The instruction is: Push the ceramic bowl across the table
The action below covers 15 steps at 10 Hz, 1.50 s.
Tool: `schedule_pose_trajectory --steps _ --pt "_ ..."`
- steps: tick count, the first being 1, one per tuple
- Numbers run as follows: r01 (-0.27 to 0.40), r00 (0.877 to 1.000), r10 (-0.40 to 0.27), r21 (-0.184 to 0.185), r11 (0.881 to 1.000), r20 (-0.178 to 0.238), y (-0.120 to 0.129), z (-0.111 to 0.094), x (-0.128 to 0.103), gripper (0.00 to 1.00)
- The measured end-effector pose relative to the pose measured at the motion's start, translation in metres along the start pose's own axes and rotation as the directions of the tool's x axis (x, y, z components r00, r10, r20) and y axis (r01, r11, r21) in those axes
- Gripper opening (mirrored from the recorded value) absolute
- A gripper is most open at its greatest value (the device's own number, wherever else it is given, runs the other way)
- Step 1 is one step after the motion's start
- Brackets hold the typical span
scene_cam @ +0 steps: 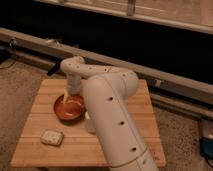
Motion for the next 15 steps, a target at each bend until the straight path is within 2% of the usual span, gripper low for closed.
schedule_pose_trajectory --steps 7,15 --pt "0.044 0.996 -0.046 -0.027 0.999 -0.079 0.042 0.011 0.003 0.80" --pt "0.144 0.981 -0.154 -0.084 0.986 -0.122 0.111 0.022 0.003 0.80"
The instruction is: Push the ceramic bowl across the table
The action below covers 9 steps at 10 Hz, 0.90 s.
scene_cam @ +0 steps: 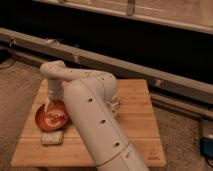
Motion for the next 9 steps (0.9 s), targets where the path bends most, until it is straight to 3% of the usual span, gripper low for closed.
schedule_pose_trajectory --steps 9 --pt "0.092 0.995 -0.094 -0.064 0.994 -0.030 0.053 0.009 -0.002 0.80"
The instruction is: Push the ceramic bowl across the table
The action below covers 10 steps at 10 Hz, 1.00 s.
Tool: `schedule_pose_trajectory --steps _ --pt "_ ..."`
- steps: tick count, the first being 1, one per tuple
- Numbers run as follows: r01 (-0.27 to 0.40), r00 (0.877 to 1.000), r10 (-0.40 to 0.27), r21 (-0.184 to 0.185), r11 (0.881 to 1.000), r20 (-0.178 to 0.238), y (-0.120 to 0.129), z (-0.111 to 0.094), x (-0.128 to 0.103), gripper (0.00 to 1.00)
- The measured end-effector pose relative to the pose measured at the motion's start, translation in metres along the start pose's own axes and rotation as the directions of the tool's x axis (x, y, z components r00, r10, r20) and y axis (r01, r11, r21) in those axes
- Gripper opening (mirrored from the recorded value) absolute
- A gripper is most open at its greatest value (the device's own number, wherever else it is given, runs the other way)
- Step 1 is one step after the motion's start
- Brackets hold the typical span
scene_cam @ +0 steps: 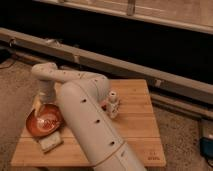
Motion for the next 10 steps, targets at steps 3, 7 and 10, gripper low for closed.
schedule_pose_trajectory --steps 3,7,10 --pt "0.051 0.999 -0.051 -0.022 0.998 -0.005 0.018 0.002 0.001 0.80" --pt "0.088 0.996 -0.088 -0.039 0.995 -0.005 0.030 0.003 0.002 0.80" --pt "0.086 0.996 -0.087 -0.039 0.995 -0.005 0.030 0.002 0.002 0.80"
